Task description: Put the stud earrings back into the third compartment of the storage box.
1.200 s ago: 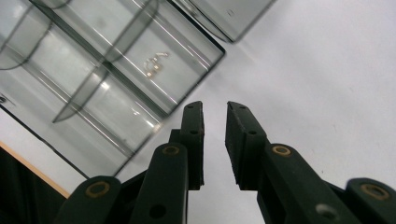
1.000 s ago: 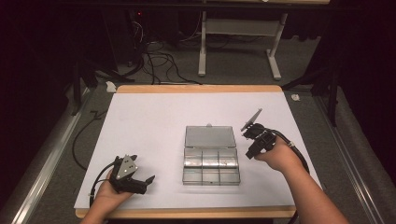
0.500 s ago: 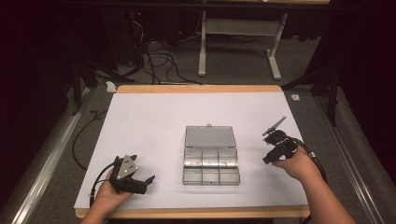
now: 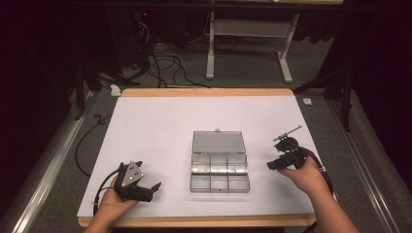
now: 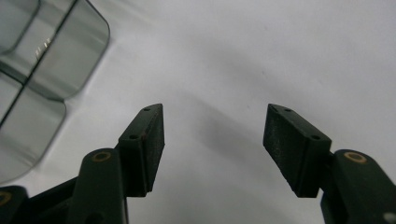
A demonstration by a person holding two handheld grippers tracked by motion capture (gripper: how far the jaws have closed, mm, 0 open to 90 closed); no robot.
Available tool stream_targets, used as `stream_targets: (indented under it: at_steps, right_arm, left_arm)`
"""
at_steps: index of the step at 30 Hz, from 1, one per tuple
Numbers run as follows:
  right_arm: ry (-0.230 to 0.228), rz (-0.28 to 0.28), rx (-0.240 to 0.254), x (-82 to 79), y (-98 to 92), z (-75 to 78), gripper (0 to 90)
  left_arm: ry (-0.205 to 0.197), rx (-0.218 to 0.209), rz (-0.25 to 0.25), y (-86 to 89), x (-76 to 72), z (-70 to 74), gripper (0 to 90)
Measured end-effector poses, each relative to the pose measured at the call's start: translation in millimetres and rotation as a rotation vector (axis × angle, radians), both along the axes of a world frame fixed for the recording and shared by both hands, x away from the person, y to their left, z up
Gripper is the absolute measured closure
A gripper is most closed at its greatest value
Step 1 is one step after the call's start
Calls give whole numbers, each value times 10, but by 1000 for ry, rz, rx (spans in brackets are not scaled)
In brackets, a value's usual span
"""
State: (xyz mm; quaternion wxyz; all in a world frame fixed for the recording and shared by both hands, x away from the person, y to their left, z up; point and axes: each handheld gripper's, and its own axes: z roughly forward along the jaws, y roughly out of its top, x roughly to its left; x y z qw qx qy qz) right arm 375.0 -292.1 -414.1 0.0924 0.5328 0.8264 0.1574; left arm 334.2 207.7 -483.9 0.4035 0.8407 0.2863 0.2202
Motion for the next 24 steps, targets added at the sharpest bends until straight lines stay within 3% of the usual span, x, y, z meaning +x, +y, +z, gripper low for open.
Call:
stream_targets:
  at_steps: [5,7,9,10,11,12,13,14,15,16,17,18,19,22,24]
  right_arm:
    - [-118,-14,40,-94,64,-98,355]
    - [-196,-38,75,-182,72,-181,340]
    - [-223,-46,77,-214,71,-212,339]
    - [-252,-51,75,-249,70,-243,339]
    - [-312,-61,81,-319,52,-303,334]
    - [-312,-61,81,-319,52,-303,334]
    - [-393,-92,118,-407,14,-378,328]
    - [-393,-92,118,-407,14,-378,328]
    - [-405,-99,131,-489,-32,-513,382]
    - [-405,-99,131,-489,-32,-513,382]
    - [-379,-94,123,-475,-73,-501,317]
    - [-379,-94,123,-475,-73,-501,317]
    - [-408,-103,138,-502,-131,-511,328]
    - [-388,-126,156,-493,-172,-539,317]
    - [-400,-131,159,-487,-187,-538,300]
  left_arm:
    - [1,-1,-1,2,1,1,5]
    - [0,-1,-1,1,0,1,5]
    - [0,-1,-1,1,0,0,5]
    - [1,-1,-2,1,1,0,5]
    - [0,-1,-4,1,0,1,5]
    - [0,-1,-4,1,0,1,5]
    - [-2,0,-5,0,-2,1,5]
    - [-3,1,-6,-1,-6,1,5]
    - [-4,6,-5,-8,-4,-2,5]
    - [-4,6,-5,-8,-4,-2,5]
    - [2,10,-6,-15,3,-5,5]
    - [2,10,-6,-15,3,-5,5]
    - [4,9,-3,-15,6,-4,5]
    - [3,9,2,-14,7,-4,5]
    - [1,11,4,-17,4,-5,5]
